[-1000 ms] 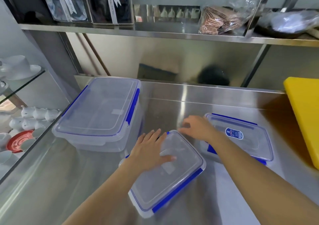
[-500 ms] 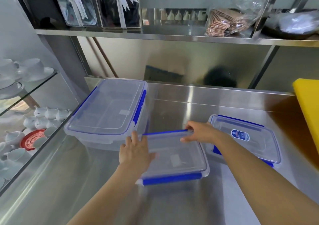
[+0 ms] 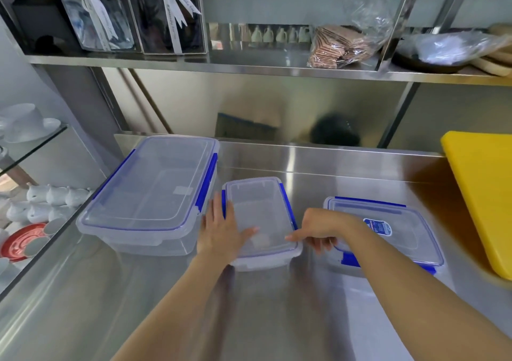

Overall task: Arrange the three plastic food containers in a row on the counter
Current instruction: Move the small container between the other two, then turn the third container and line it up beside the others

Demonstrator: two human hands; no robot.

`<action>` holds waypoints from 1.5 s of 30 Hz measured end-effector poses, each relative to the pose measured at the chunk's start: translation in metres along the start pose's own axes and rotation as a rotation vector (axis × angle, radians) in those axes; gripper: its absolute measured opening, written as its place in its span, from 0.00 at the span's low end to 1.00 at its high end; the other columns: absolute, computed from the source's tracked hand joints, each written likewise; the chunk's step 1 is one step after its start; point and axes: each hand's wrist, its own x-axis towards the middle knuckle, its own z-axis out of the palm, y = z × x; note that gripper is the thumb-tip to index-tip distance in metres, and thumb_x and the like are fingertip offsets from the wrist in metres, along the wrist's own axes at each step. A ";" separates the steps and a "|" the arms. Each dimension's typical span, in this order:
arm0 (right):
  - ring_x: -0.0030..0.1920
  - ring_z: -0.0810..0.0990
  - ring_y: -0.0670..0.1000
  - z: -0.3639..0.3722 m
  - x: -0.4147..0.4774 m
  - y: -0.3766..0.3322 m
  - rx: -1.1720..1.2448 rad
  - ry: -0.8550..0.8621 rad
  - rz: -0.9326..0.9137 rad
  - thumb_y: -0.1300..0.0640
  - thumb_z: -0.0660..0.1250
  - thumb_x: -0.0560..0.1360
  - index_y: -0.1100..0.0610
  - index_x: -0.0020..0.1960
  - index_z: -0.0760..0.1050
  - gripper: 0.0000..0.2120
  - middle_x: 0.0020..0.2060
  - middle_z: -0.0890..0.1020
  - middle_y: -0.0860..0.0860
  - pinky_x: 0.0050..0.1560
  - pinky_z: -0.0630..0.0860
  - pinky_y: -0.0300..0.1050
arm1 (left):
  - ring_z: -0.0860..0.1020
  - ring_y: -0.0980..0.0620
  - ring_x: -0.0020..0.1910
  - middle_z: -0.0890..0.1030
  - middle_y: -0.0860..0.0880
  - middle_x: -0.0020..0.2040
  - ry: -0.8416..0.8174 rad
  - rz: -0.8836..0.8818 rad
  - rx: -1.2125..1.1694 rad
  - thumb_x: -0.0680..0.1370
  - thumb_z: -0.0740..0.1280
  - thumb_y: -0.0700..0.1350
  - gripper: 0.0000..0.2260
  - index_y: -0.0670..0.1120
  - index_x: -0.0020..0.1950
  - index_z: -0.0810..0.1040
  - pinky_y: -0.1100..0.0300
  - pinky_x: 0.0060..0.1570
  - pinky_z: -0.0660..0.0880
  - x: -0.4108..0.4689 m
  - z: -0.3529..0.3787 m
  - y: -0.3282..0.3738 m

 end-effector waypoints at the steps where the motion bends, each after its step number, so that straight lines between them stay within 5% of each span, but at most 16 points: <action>1: 0.28 0.76 0.50 0.002 0.002 0.000 0.031 0.075 -0.015 0.39 0.69 0.67 0.61 0.41 0.73 0.24 0.34 0.80 0.56 0.29 0.72 0.41 | 0.58 0.41 0.74 0.56 0.41 0.76 0.065 -0.049 -0.017 0.74 0.59 0.65 0.36 0.46 0.75 0.52 0.47 0.69 0.63 -0.001 -0.002 0.003; 3: 0.47 0.77 0.51 0.009 0.007 0.001 0.186 0.197 -0.096 0.39 0.74 0.62 0.57 0.57 0.69 0.33 0.52 0.77 0.53 0.44 0.76 0.46 | 0.67 0.43 0.67 0.67 0.43 0.69 0.090 -0.052 -0.124 0.72 0.62 0.65 0.34 0.47 0.70 0.58 0.48 0.61 0.71 -0.008 0.000 0.011; 5: 0.68 0.65 0.52 0.017 0.010 -0.003 0.290 0.088 -0.221 0.40 0.77 0.56 0.45 0.72 0.52 0.52 0.71 0.61 0.49 0.63 0.68 0.50 | 0.62 0.41 0.72 0.62 0.44 0.73 -0.025 0.033 -0.148 0.63 0.62 0.73 0.47 0.48 0.73 0.55 0.47 0.68 0.65 -0.016 0.009 0.010; 7: 0.74 0.51 0.49 0.026 0.014 -0.006 0.218 -0.030 -0.282 0.41 0.79 0.54 0.37 0.72 0.39 0.61 0.75 0.40 0.45 0.70 0.58 0.49 | 0.44 0.40 0.77 0.45 0.42 0.79 -0.161 0.142 -0.002 0.59 0.61 0.76 0.56 0.48 0.77 0.44 0.46 0.75 0.48 -0.017 0.016 0.000; 10: 0.75 0.48 0.49 0.041 0.029 -0.004 0.118 0.038 -0.284 0.44 0.78 0.59 0.39 0.72 0.35 0.60 0.72 0.28 0.45 0.70 0.59 0.47 | 0.33 0.44 0.76 0.34 0.44 0.77 -0.166 0.238 0.100 0.71 0.61 0.68 0.48 0.48 0.76 0.35 0.51 0.72 0.35 -0.007 0.020 -0.017; 14: 0.74 0.53 0.50 0.043 0.046 -0.006 0.122 0.196 -0.277 0.41 0.74 0.63 0.42 0.73 0.35 0.55 0.72 0.29 0.44 0.66 0.63 0.44 | 0.34 0.48 0.76 0.37 0.46 0.78 -0.142 0.304 0.206 0.77 0.57 0.60 0.39 0.47 0.76 0.35 0.52 0.70 0.31 0.017 0.014 -0.017; 22: 0.70 0.63 0.59 0.022 0.075 -0.018 -0.115 0.353 -0.163 0.33 0.64 0.68 0.47 0.73 0.34 0.50 0.75 0.37 0.52 0.64 0.66 0.54 | 0.41 0.50 0.77 0.43 0.49 0.79 -0.115 0.340 0.268 0.80 0.56 0.52 0.33 0.46 0.77 0.39 0.54 0.74 0.39 0.064 0.011 -0.009; 31: 0.74 0.53 0.56 0.023 0.070 -0.013 -0.211 0.491 -0.218 0.32 0.60 0.69 0.50 0.74 0.38 0.46 0.76 0.45 0.54 0.70 0.52 0.53 | 0.44 0.44 0.78 0.46 0.45 0.79 0.085 0.347 0.305 0.80 0.59 0.45 0.31 0.48 0.77 0.44 0.50 0.72 0.39 0.053 0.022 0.005; 33: 0.73 0.55 0.56 0.010 0.058 -0.006 -0.174 0.542 -0.251 0.33 0.63 0.69 0.49 0.74 0.46 0.44 0.76 0.52 0.52 0.70 0.52 0.54 | 0.57 0.41 0.76 0.59 0.41 0.77 0.233 0.339 0.102 0.78 0.63 0.45 0.27 0.46 0.75 0.58 0.49 0.73 0.51 0.037 0.016 0.024; 36: 0.72 0.59 0.54 -0.017 0.036 0.019 -0.020 0.606 -0.222 0.38 0.68 0.68 0.48 0.72 0.56 0.38 0.73 0.61 0.51 0.69 0.55 0.55 | 0.78 0.41 0.54 0.80 0.42 0.54 0.432 0.223 -0.385 0.74 0.69 0.42 0.16 0.43 0.60 0.73 0.47 0.57 0.75 0.001 0.016 0.061; 40: 0.68 0.63 0.56 -0.044 0.012 0.081 0.056 0.566 -0.099 0.45 0.70 0.70 0.47 0.69 0.62 0.31 0.70 0.68 0.51 0.66 0.57 0.52 | 0.79 0.38 0.46 0.79 0.44 0.43 -0.173 -0.261 -0.950 0.76 0.64 0.50 0.12 0.43 0.52 0.66 0.47 0.52 0.76 -0.036 0.028 0.112; 45: 0.62 0.70 0.55 -0.047 0.004 0.150 0.084 0.404 0.168 0.43 0.71 0.68 0.47 0.67 0.64 0.31 0.65 0.73 0.51 0.64 0.67 0.56 | 0.79 0.51 0.35 0.80 0.45 0.38 -0.859 -0.232 -0.954 0.76 0.64 0.51 0.11 0.44 0.52 0.73 0.61 0.38 0.77 -0.049 0.026 0.153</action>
